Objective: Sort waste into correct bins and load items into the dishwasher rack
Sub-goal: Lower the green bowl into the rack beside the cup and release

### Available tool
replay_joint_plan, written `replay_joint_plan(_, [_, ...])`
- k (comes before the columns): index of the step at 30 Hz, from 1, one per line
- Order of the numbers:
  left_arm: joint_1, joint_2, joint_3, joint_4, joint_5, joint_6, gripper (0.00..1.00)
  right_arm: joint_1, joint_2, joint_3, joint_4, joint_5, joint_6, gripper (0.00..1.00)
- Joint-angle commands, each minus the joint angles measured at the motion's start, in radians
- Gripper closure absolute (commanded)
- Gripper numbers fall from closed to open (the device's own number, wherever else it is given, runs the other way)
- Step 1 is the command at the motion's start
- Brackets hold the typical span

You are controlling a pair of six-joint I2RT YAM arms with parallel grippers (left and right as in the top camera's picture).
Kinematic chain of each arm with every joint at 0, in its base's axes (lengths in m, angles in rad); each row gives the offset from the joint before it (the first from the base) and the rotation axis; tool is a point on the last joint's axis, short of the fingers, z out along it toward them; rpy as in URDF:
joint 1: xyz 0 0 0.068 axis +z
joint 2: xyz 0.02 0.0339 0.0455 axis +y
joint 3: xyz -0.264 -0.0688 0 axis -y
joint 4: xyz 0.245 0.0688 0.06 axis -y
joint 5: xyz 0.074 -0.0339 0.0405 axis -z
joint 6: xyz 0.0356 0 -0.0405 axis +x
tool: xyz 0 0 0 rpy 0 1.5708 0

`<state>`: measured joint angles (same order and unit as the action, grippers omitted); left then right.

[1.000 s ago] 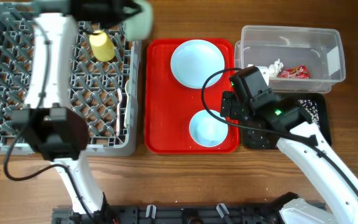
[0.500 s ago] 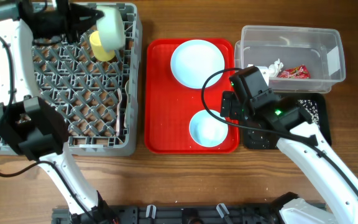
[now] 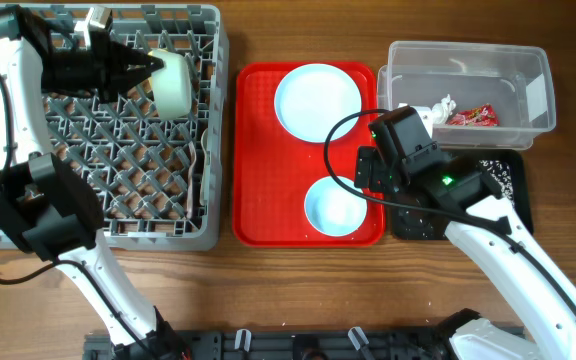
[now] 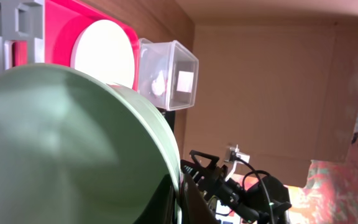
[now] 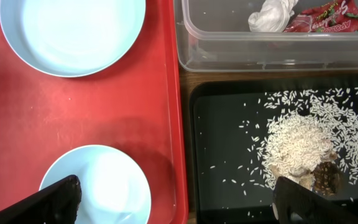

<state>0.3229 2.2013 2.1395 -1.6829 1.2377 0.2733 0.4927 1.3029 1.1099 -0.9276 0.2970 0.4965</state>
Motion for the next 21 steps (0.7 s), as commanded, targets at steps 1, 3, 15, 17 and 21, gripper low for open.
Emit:
replay_joint_plan(1, [0.003,0.011,-0.05,-0.003,-0.018,0.038,0.96,-0.002,0.0,0.01,0.0,0.023,0.001,0.0])
replay_joint_plan(3, [-0.013,0.011,-0.091,-0.003,-0.023,0.058,0.96,-0.002,0.0,0.01,0.0,0.023,0.001,0.0])
replay_joint_plan(15, [-0.07,0.011,-0.225,0.011,0.034,0.169,0.96,-0.002,0.0,0.01,0.0,0.023,0.001,0.0])
replay_joint_plan(17, [-0.069,0.011,-0.225,0.026,-0.017,0.169,0.96,-0.002,0.0,0.01,0.0,0.023,0.001,0.0])
replay_joint_plan(21, [-0.07,0.011,-0.225,0.034,-0.021,0.169,0.96,-0.002,0.0,0.01,0.0,0.023,0.001,0.0])
